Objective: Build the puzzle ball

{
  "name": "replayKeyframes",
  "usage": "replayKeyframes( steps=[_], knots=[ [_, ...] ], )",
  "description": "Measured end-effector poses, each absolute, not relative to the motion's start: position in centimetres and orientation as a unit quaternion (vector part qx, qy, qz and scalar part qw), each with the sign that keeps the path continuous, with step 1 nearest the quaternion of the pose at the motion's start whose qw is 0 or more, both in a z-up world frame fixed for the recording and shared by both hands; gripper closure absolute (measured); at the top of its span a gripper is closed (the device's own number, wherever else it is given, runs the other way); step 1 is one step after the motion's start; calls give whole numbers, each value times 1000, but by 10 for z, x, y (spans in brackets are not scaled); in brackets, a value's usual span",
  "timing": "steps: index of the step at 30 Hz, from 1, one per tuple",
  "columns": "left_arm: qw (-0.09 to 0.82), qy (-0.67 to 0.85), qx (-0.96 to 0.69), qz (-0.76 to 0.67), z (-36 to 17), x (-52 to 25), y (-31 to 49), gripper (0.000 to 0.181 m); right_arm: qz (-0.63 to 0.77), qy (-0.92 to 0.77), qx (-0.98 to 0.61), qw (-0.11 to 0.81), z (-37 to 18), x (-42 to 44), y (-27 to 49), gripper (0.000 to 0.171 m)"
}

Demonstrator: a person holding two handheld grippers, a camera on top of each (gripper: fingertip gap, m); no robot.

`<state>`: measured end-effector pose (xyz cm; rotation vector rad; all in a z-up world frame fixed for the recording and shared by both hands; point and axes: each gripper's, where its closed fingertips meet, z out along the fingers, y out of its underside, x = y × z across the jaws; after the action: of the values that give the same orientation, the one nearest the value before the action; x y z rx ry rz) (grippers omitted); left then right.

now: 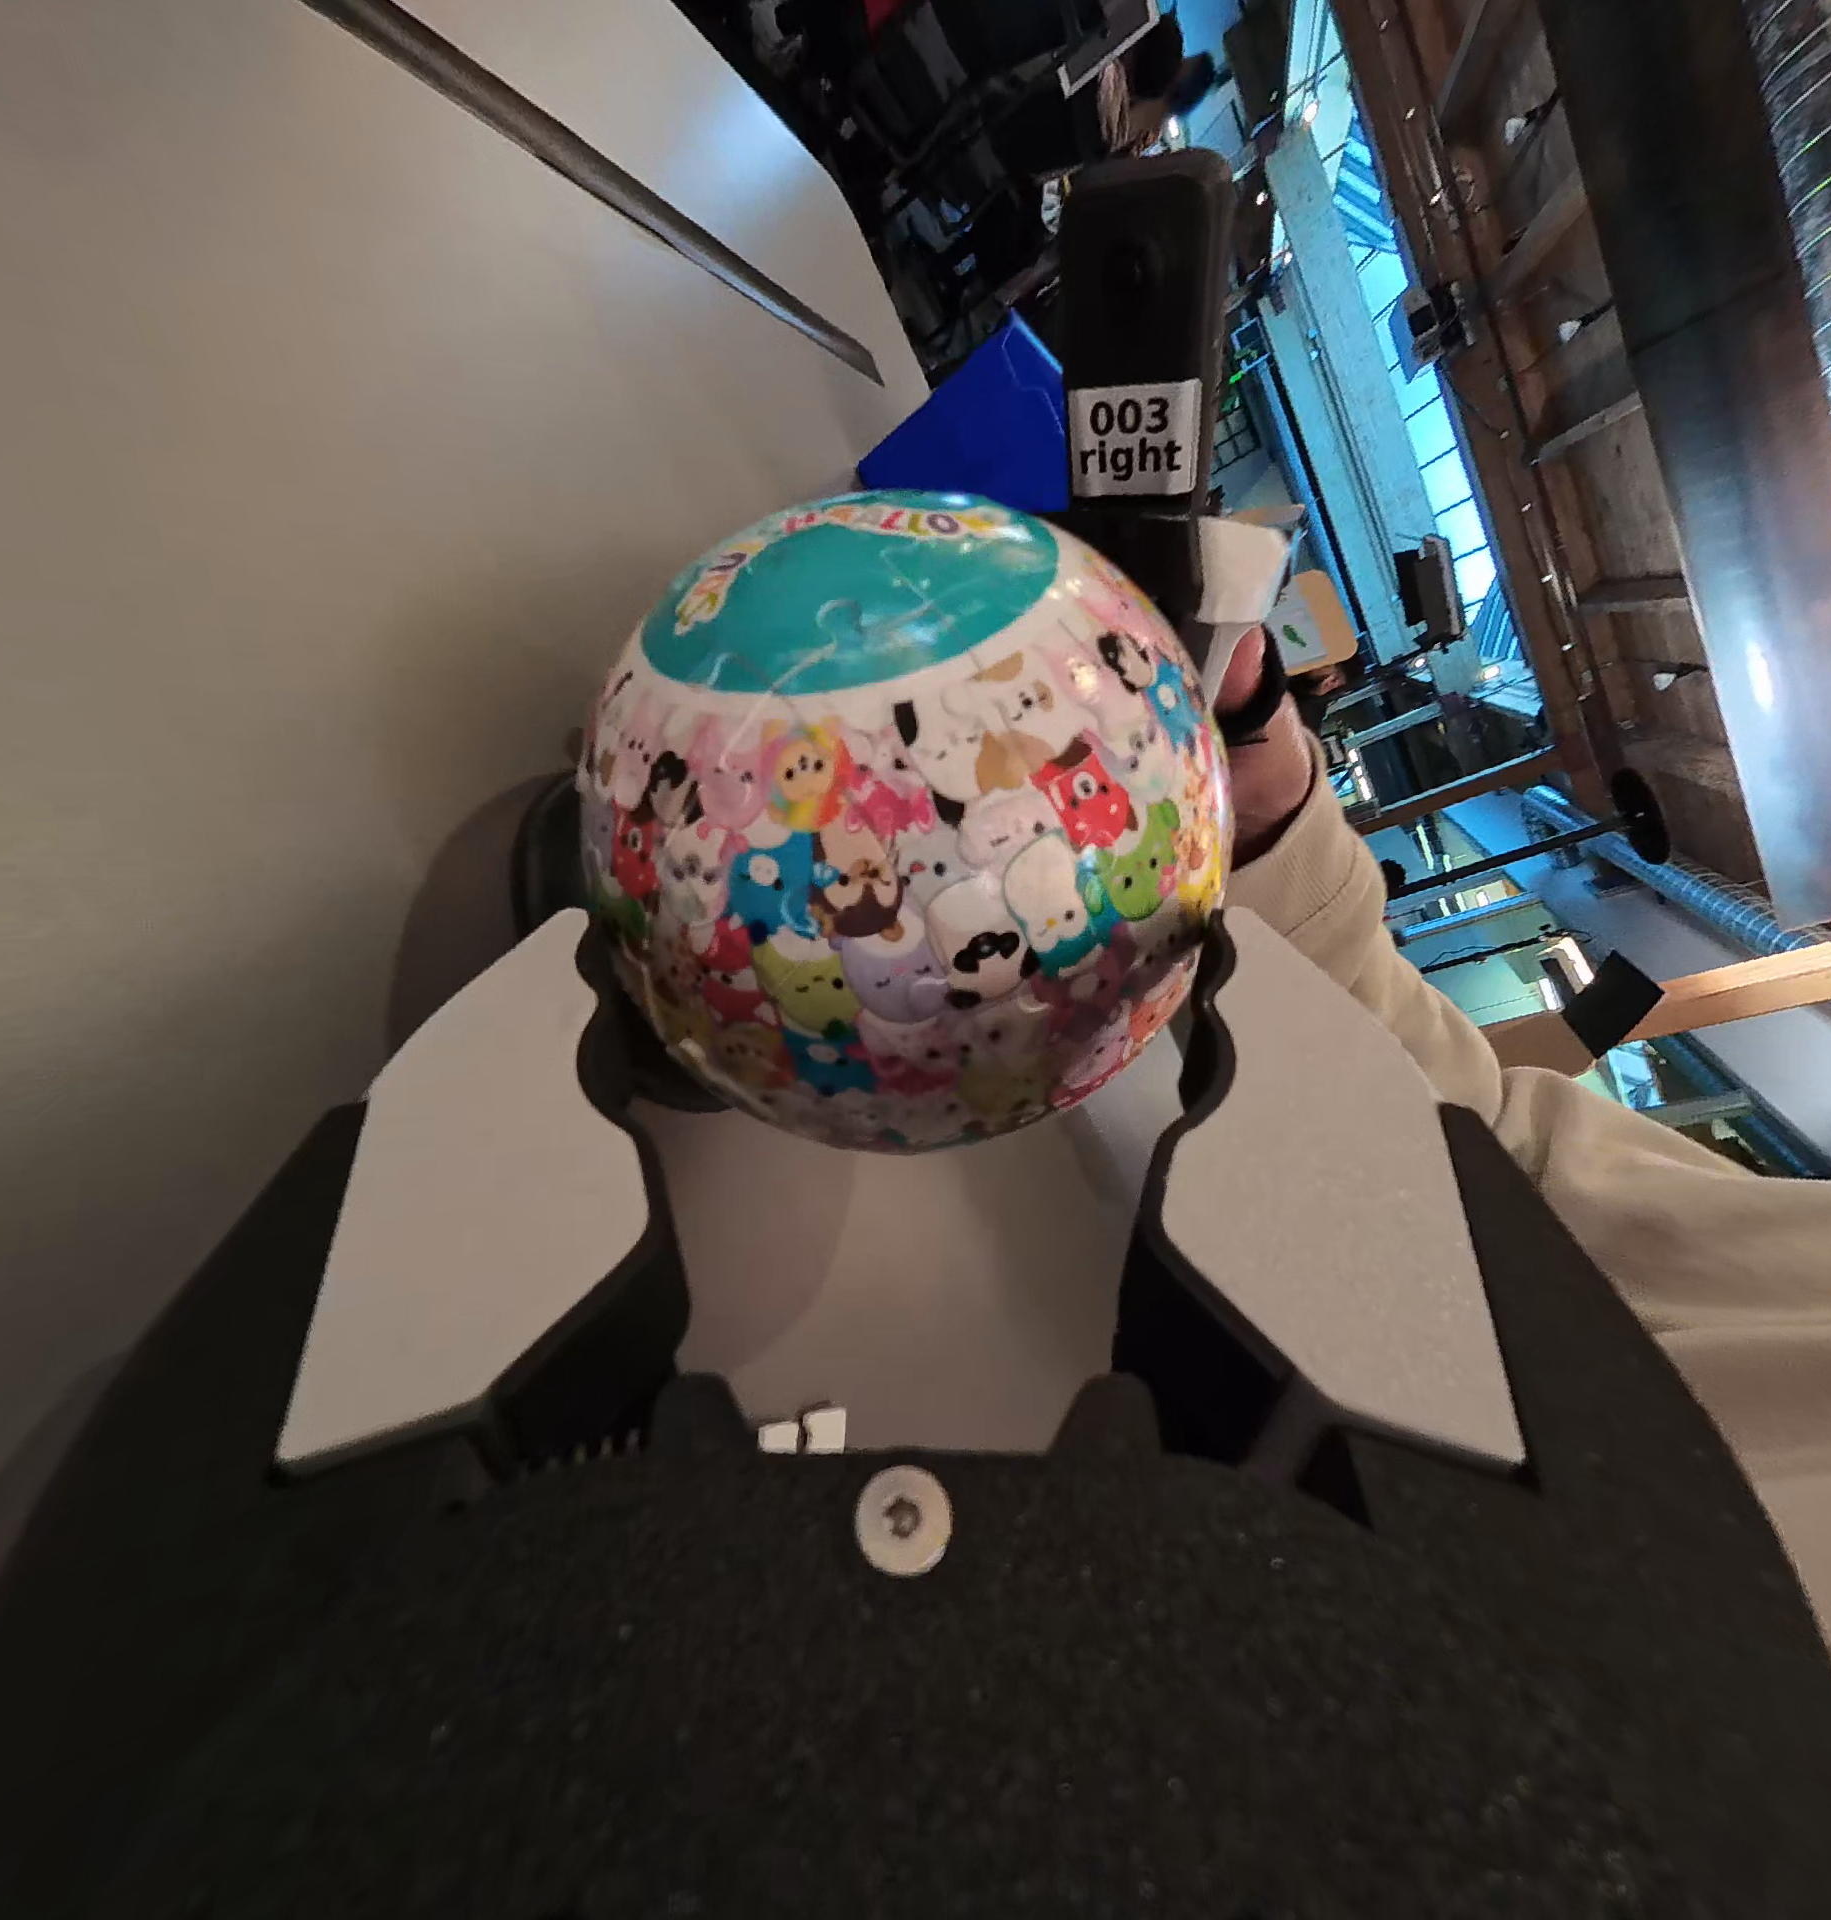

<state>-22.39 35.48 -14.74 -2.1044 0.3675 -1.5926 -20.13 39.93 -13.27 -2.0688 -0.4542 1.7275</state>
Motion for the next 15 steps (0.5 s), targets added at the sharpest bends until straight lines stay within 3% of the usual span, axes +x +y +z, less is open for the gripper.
replayKeyframes(
  steps=[8,15],
  knots=[
    [244,125,-753,-599,-139,-230,357,77,627,-155,-730,224,-131,-185,410,65],
    [291,167,-738,-585,-117,-260,325,82,522,-273,-729,348,-115,-139,359,70]
  ],
)
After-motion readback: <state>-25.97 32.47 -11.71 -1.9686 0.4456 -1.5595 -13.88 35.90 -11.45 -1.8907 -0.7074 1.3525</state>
